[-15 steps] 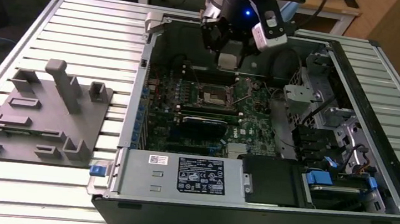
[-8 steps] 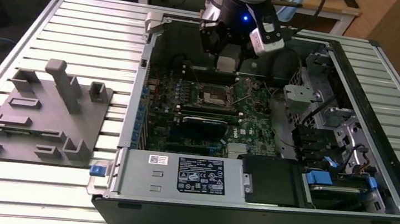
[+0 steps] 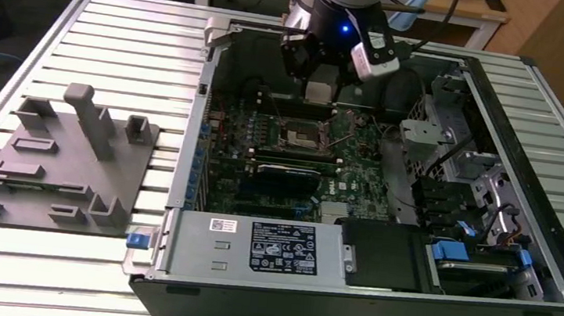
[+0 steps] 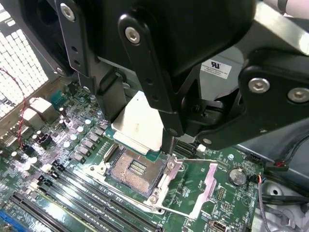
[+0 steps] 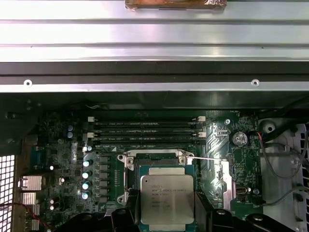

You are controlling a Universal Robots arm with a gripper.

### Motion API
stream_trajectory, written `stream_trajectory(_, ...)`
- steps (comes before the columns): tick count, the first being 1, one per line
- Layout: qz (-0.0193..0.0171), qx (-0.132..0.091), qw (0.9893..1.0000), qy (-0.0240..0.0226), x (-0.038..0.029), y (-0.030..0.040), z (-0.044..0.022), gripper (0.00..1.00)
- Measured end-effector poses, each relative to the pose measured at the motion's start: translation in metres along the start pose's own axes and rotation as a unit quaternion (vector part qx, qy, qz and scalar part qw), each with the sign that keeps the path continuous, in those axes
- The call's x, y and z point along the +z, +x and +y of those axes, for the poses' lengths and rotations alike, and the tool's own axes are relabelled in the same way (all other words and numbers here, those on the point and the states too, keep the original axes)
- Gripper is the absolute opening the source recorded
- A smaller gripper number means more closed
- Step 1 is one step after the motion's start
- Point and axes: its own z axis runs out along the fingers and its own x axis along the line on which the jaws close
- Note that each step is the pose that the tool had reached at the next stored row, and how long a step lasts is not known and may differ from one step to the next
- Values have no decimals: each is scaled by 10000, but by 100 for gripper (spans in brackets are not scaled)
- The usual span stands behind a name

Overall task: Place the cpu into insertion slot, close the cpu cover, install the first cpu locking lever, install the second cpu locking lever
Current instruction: 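Place the cpu into insertion slot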

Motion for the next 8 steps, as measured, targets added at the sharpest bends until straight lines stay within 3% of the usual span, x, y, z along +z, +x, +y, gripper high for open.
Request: stream_trajectory(8,-1,0,10000,0,20,0,-2,54)
